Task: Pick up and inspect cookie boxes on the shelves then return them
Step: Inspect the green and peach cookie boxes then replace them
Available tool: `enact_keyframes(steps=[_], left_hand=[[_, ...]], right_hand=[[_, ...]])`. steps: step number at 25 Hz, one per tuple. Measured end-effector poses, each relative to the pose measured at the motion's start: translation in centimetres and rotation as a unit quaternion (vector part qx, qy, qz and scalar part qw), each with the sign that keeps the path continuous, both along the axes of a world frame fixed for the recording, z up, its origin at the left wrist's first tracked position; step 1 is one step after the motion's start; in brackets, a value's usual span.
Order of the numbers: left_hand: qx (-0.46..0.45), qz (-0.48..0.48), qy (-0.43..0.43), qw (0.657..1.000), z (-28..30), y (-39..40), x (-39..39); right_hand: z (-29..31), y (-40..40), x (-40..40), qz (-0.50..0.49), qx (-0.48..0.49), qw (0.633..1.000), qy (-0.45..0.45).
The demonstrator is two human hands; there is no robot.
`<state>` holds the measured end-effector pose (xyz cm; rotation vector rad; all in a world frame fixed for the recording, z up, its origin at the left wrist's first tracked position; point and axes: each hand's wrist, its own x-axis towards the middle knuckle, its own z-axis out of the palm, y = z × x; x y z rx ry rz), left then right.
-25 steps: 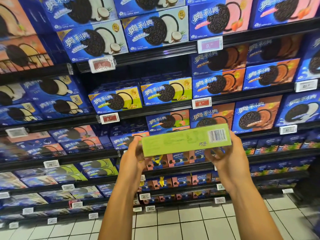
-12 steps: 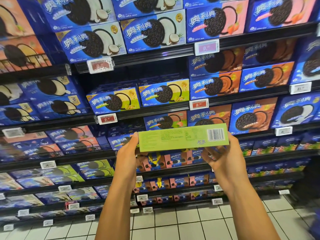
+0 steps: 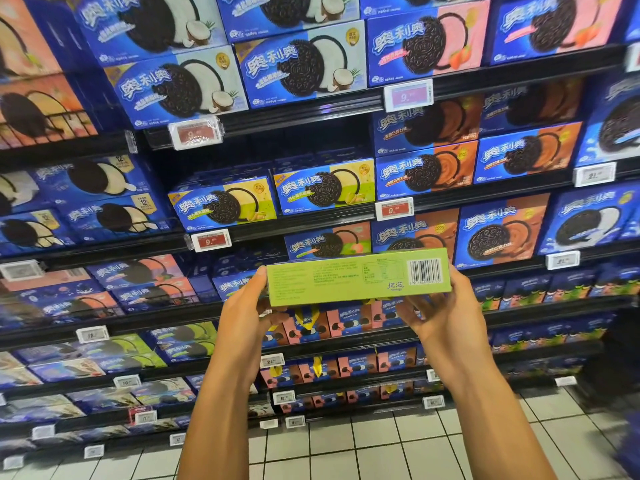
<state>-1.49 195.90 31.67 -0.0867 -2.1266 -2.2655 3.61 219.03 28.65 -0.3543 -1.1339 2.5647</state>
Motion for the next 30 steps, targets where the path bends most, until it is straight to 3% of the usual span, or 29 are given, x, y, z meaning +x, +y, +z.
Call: enact_keyframes(steps=[3,8,14,30], left_hand=[[0.004,0.0,0.007,1.0,0.0,-0.4,-0.1],[0.103,-0.008,0.037,0.994,-0.2,-1.2,-0.2],[0.154,-0.049,0.114,0.98,-0.1,-2.3,0.2],[0.194,-0.05,0.14,0.97,-0.6,-3.3,1.6]], right_hand=[[0.1,-0.2,0.1,0.008,-0.004,1.0,0.006],[0.3,0.1,0.4,0.058,-0.031,0.988,0.136],[0.1,-0.4,0.3,0.071,-0.035,0.981,0.177],[-0.1,0.0,0.7,0.031,0.067,0.992,0.104]])
